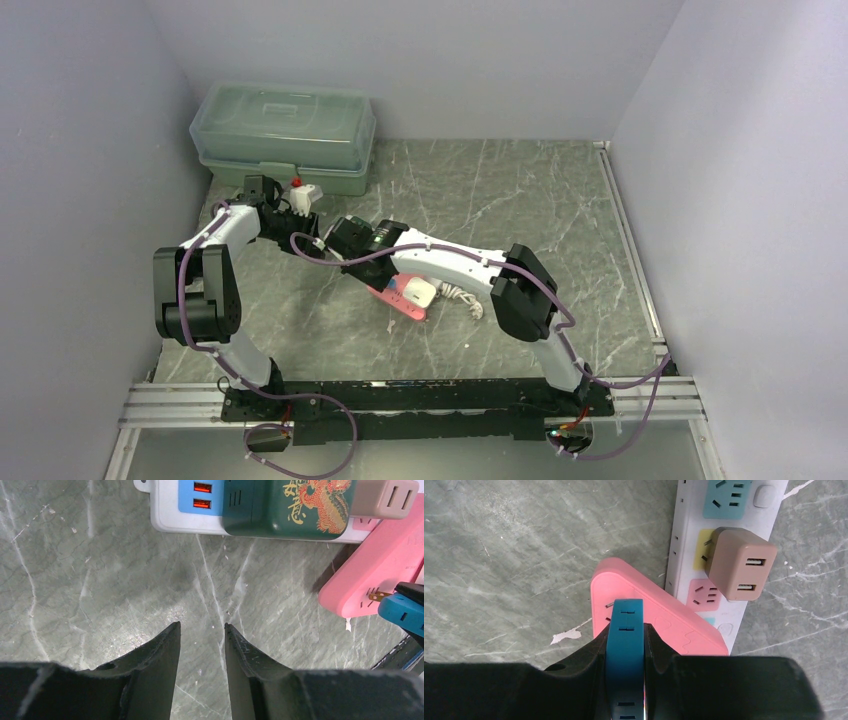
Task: Insert the plug
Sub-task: Insert the plug into the socket.
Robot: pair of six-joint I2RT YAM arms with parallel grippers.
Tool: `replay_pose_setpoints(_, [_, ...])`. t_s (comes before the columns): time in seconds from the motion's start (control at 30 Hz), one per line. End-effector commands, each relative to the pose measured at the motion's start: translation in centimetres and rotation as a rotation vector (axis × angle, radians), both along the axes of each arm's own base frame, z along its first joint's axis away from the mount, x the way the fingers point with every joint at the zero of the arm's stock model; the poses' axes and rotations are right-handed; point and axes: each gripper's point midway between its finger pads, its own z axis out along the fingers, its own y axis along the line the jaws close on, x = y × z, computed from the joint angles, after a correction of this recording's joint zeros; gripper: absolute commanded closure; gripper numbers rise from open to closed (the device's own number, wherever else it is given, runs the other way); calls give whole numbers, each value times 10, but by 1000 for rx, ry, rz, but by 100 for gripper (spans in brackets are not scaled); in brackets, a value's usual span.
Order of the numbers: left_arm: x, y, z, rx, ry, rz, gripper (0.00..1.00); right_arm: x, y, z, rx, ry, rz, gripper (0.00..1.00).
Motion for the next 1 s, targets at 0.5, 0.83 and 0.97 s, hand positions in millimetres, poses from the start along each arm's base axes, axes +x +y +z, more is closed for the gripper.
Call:
replay_pose_setpoints(0.5, [-2, 3, 9, 13, -39, -9, 58, -5, 0, 20, 62, -2, -36, 100])
replay_pose_setpoints(0.83, [-3, 3, 10, 13, -41, -12, 58, 1, -5, 18, 28, -34, -48, 100])
replay_pose_setpoints(0.97, [-3, 2, 11, 14, -43, -15, 58, 4, -7, 21, 17, -50, -59, 100])
